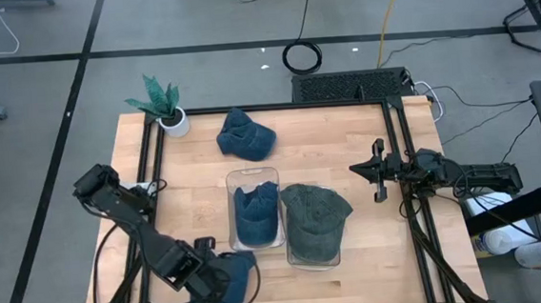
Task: Pick & Place hat
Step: Put the bottom blue cap into the left transparent bin
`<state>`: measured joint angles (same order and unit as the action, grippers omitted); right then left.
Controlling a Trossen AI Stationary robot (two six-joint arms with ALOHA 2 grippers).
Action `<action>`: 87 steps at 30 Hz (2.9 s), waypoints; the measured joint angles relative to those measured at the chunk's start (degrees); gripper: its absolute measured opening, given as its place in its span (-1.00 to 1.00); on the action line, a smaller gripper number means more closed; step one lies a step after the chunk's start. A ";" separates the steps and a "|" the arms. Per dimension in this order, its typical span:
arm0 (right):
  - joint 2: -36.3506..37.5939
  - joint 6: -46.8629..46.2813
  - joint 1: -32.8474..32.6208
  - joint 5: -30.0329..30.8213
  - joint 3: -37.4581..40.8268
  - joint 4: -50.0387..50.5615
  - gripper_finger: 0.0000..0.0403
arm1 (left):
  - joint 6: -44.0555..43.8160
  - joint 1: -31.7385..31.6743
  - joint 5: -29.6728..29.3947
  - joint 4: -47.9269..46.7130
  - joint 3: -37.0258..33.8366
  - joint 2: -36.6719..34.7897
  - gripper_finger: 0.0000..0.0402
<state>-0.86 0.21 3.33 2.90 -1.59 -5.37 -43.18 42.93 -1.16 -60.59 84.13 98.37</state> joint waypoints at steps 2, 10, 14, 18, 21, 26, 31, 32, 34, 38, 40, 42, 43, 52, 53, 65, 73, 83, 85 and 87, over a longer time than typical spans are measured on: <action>0.00 0.00 0.00 0.02 0.00 -0.02 -1.00 | 0.09 0.07 -1.09 -0.91 0.98 0.00 -0.98; 0.00 0.00 -0.02 0.02 -0.02 0.00 -1.00 | 1.07 1.12 -4.99 -5.59 4.53 -0.02 -0.98; 0.00 0.00 0.00 0.01 -0.02 0.00 -1.00 | 0.61 1.91 -6.32 -8.21 6.04 -0.02 -0.98; 0.00 0.00 0.00 0.00 0.00 0.00 -1.00 | -0.70 2.85 -8.09 -10.00 7.75 -0.02 -0.98; 0.00 0.00 -0.02 0.00 0.00 0.00 -1.00 | -0.66 3.44 -8.76 -10.42 8.79 -0.02 -0.98; 0.00 0.00 0.00 0.02 -0.02 -0.02 -1.00 | -1.47 4.89 -11.12 -13.26 11.27 -0.02 -0.98; 0.00 0.00 -0.02 0.00 0.00 -0.01 -1.00 | -2.87 6.05 -13.09 -17.16 13.67 -0.02 -0.98; 0.00 0.00 0.00 0.00 -0.02 0.00 -1.00 | -3.56 6.34 -13.66 -17.89 14.10 -0.01 -0.98; 0.00 0.00 0.00 0.00 -0.01 -0.01 -1.00 | -4.81 6.87 -14.62 -19.39 15.01 -0.02 -0.97; 0.00 0.00 -0.01 0.01 -0.01 0.00 -1.00 | -6.23 7.87 -15.89 -22.38 17.04 -0.02 -0.98; 0.00 0.00 -0.02 0.02 0.00 -0.02 -1.00 | -6.83 8.55 -17.22 -24.12 18.27 -0.02 -0.97; 0.00 0.00 -0.01 0.00 -0.01 -0.01 -1.00 | -7.11 9.09 -17.93 -25.67 19.54 -0.02 -0.98; 0.00 0.00 -0.01 0.02 -0.01 0.00 -1.00 | -7.14 9.32 -18.26 -26.31 20.18 -0.02 -0.98; 0.00 0.00 -0.02 0.02 -0.01 -0.02 -1.00 | -6.90 9.24 -19.77 -29.54 24.82 -0.02 -0.98; 0.00 0.00 0.00 0.00 -0.02 0.00 -1.00 | -6.41 9.23 -19.96 -29.50 25.21 -0.02 -0.97; 0.00 0.00 -0.01 0.00 -0.02 -0.01 -1.00 | -1.19 9.23 -21.83 -29.45 28.43 -0.04 -0.98; 0.00 0.00 -0.01 0.00 0.00 0.00 -1.00 | 6.95 7.29 -28.28 -29.42 29.77 -0.04 -0.96; 0.00 0.00 -0.01 0.00 -0.02 -0.01 -1.00 | 13.29 2.10 -31.06 -29.42 29.77 -0.04 -0.98; 0.00 0.00 0.00 0.02 0.00 -0.02 -1.00 | 13.58 1.15 -31.80 -29.45 29.77 -0.04 -0.98; 0.00 0.00 -0.01 0.00 -0.01 0.00 -1.00 | 14.00 0.31 -33.37 -29.41 29.77 -0.04 -0.97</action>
<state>-0.86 0.21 3.32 2.90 -1.60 -5.37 -29.18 43.24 -34.53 -90.00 113.91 98.32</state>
